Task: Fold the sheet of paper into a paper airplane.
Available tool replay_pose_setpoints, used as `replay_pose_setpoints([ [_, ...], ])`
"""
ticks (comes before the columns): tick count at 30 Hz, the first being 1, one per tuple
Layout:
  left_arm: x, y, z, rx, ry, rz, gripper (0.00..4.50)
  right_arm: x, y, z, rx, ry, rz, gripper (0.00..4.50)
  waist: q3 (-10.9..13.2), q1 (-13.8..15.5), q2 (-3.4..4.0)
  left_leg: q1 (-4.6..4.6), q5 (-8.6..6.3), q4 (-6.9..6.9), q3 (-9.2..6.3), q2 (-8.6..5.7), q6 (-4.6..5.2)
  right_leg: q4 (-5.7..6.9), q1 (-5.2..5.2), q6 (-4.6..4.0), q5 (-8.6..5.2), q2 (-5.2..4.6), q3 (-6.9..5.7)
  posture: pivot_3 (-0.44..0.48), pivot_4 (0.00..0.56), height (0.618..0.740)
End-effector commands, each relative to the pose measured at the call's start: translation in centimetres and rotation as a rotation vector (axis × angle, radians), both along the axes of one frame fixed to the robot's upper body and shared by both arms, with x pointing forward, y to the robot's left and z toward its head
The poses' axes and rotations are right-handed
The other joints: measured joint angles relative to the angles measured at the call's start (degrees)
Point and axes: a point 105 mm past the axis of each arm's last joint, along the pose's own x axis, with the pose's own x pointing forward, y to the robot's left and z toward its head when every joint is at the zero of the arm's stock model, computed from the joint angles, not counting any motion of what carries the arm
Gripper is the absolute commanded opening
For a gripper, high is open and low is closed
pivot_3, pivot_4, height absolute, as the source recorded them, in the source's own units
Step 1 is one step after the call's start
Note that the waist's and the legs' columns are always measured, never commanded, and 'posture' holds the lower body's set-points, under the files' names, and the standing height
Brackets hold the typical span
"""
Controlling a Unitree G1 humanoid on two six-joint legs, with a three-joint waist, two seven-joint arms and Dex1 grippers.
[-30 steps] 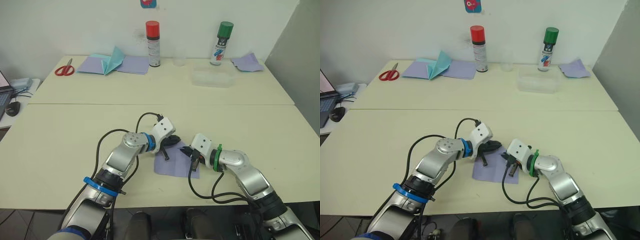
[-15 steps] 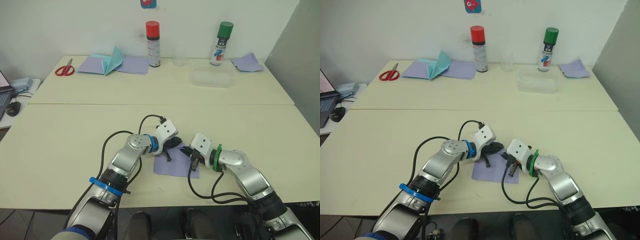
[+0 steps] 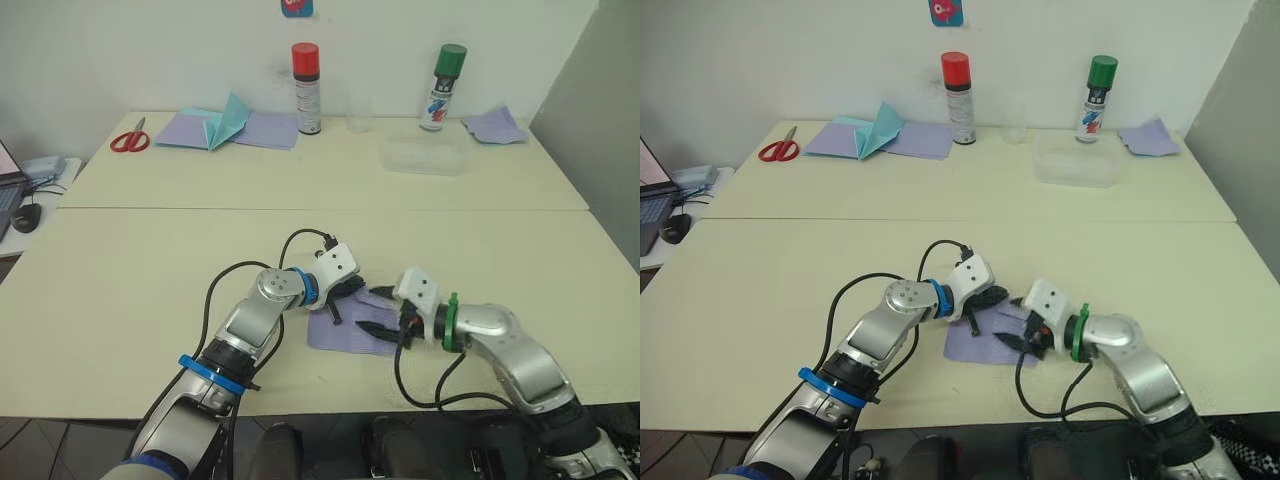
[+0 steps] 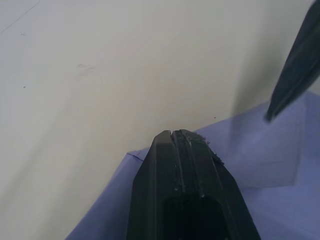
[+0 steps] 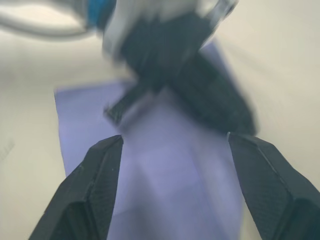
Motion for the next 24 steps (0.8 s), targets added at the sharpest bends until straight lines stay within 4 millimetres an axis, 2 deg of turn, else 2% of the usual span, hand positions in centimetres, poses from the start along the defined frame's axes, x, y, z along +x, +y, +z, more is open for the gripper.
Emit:
replay_pose_setpoints([
  [1, -0.8, 0.6, -2.5, 0.055, 0.068, 0.012, 0.00, 1.8, -0.8, 1.1, 0.081, 0.000, -0.102, 2.84, -0.01, -0.01, -0.01, 0.02, 0.00, 0.00, -0.01, 0.01, 0.00, 0.00, 0.01, 0.00, 0.00, 0.00, 0.01, 0.000, 0.150, 0.740],
  [5, -0.9, 0.7, -2.7, 0.052, 0.073, 0.018, 0.00, 3.5, -0.8, -0.6, 0.071, 0.036, -0.197, 1.41, -0.01, 0.05, -0.01, 0.03, 0.00, -0.02, 0.00, 0.01, 0.00, 0.00, 0.02, -0.03, -0.02, 0.00, 0.04, 0.000, 0.150, 0.740],
  [9, -1.0, 0.6, -2.7, 0.051, 0.073, 0.019, 0.00, 3.9, -0.4, -1.9, 0.028, 0.040, -0.217, 0.03, -0.01, 0.06, 0.00, -0.04, 0.00, -0.04, 0.02, -0.03, 0.00, -0.01, -0.01, -0.05, -0.03, -0.01, 0.07, 0.000, 0.150, 0.740],
  [20, -1.0, 0.6, -2.9, 0.053, 0.073, 0.025, 0.00, 3.2, 0.2, -4.5, -0.054, 0.064, -0.212, 0.03, -0.05, 0.05, 0.01, -0.04, 0.00, -0.02, -0.01, -0.01, 0.00, 0.00, 0.00, -0.05, -0.03, 0.00, 0.04, 0.000, 0.150, 0.740],
  [24, -1.0, 0.6, -3.0, 0.056, 0.075, 0.025, 0.00, 3.0, -0.7, -5.3, -0.110, 0.084, -0.244, 0.03, -0.13, 0.05, 0.01, 0.01, 0.00, -0.01, 0.00, -0.01, 0.00, 0.01, 0.03, -0.04, -0.03, 0.00, 0.04, 0.000, 0.150, 0.740],
])
